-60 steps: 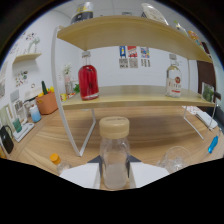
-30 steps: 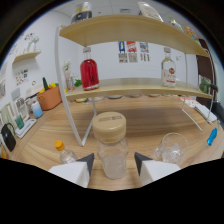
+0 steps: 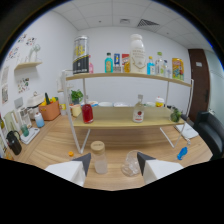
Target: Make me a cup of Mount Fuji.
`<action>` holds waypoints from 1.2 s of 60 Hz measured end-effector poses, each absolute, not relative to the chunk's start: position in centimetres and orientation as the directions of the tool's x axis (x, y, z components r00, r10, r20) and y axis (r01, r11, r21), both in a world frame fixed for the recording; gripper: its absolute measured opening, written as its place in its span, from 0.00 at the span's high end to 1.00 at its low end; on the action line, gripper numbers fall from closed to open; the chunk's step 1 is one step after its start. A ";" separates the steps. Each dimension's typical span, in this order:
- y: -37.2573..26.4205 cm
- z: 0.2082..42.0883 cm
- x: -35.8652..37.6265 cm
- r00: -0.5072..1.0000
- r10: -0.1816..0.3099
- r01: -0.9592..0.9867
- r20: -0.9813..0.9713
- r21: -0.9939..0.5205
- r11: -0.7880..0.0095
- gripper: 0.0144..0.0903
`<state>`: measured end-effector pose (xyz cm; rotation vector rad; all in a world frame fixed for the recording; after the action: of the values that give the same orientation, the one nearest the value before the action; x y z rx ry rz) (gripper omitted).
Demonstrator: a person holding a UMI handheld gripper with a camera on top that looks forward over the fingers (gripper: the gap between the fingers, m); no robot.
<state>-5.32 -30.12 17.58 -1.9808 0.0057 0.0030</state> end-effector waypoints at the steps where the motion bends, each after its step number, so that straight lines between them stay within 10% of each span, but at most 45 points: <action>1: -30.3 17.8 -4.9 1.000 -0.009 -0.005 -0.002 -0.917 -0.399 0.05; 14: -30.9 19.3 0.9 0.996 -0.088 -0.025 0.014 -0.906 -0.423 0.07; 35: -22.9 37.0 1.6 0.999 -0.042 0.010 0.019 -0.980 -0.200 0.06; 51: -13.5 41.8 2.3 0.999 -0.048 -0.013 -0.006 -0.988 -0.154 0.07; 66: -9.3 39.5 3.2 0.998 -0.068 -0.014 -0.001 -0.982 -0.187 0.52; 72: -9.2 39.4 3.0 0.998 -0.064 -0.031 -0.019 -0.982 -0.187 0.53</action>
<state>3.01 -9.22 39.42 -1.7587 0.0702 -0.0293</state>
